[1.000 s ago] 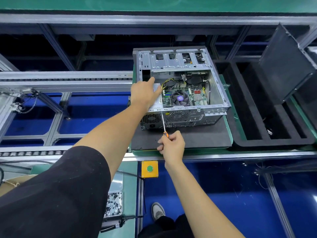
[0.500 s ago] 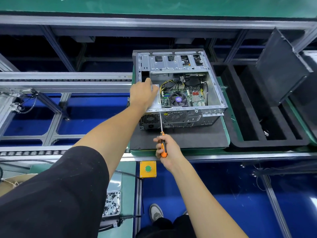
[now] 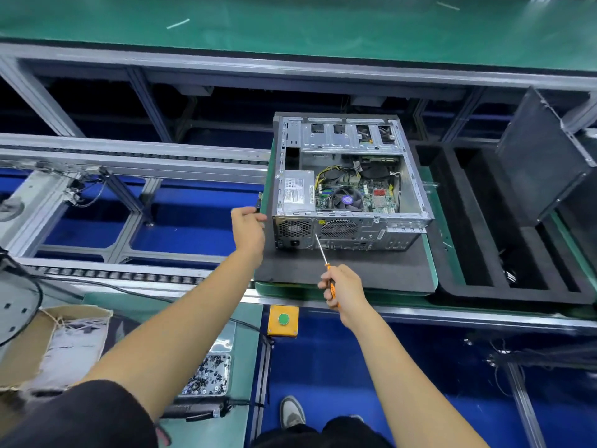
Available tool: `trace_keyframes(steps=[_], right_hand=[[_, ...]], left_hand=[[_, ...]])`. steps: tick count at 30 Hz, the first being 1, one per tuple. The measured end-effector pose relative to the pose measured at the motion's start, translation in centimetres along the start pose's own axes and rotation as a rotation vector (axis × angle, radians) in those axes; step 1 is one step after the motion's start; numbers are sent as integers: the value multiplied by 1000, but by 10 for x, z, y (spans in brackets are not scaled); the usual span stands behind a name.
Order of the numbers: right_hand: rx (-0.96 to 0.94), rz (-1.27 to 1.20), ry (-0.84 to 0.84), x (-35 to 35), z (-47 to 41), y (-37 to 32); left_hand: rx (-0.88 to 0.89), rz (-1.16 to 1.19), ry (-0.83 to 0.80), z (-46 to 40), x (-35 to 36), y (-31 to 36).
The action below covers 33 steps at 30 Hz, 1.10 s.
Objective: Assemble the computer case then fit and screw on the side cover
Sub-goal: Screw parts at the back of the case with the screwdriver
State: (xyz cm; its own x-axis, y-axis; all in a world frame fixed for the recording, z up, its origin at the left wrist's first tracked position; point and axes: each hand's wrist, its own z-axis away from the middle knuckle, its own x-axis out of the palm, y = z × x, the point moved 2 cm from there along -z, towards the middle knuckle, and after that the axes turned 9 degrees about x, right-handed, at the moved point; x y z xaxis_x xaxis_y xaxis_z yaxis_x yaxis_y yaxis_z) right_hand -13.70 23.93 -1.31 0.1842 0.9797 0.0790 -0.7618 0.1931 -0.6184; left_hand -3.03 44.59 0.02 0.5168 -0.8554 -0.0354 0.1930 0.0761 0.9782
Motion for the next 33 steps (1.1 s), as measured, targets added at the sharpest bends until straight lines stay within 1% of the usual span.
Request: trace_keyframes(steps=[1,3,6,8,9,13,15,16,20,23,27,33], right_hand=[[-6,19,0,-1,-2,2],[0,47,1,-1,-6,6],[20,70,8,-1,-11,11],[30,78,7,-3,-13,15],[34,83,11,-4,-15,17],[42,102,40,-7,-23,21],[37,111,49,-9,-28,25],[33,114,55,-10,-31,27],[19,117,81,-11,-39,32],[12,128,78,-9,-45,35],[15,141,89,-9,-52,38],[34,123,98,-11,-59,42]], left_hand=[[-72,36,31,7,-4,-13],[-170,30,24,20,-8,-39],[-180,-89,-54,39,-1,-60],[-135,-107,-89,48,11,-63],[-88,-132,-132,51,17,-64],[218,-406,-396,59,28,-71],[346,-511,-452,62,29,-74],[374,-532,-455,63,29,-75],[400,-561,-442,68,31,-84],[473,-644,-476,72,33,-91],[524,-679,-476,68,36,-92],[517,-687,-485,61,34,-92]])
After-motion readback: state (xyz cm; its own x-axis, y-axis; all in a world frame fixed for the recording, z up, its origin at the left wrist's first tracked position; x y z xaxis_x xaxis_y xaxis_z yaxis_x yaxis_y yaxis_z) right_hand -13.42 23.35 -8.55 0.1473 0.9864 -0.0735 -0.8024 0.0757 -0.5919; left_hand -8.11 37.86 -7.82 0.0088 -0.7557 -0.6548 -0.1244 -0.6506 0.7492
